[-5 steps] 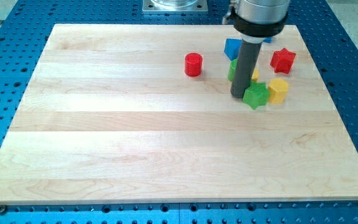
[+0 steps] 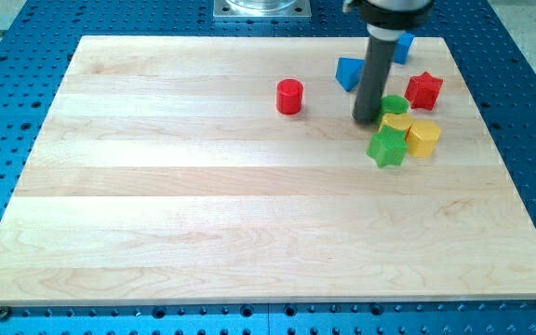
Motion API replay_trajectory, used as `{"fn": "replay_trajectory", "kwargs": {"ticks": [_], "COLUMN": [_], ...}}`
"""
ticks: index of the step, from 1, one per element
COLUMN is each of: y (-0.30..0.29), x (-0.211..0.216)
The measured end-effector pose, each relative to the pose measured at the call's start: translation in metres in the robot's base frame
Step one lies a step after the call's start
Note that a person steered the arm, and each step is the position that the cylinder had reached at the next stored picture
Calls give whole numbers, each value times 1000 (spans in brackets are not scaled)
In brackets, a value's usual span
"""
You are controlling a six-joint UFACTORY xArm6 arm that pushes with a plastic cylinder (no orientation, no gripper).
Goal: Place the red star at the top left of the hexagon
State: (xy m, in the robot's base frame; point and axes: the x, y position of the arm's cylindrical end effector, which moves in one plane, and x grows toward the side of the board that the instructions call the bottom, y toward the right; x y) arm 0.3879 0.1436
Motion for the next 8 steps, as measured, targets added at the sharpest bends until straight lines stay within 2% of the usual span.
{"fn": "replay_trajectory", "kwargs": {"ticks": [1, 2, 4, 5, 6, 7, 8], "y": [-3, -29, 45, 87, 77, 74, 98], "x": [17, -7, -104, -82, -27, -9, -39]}}
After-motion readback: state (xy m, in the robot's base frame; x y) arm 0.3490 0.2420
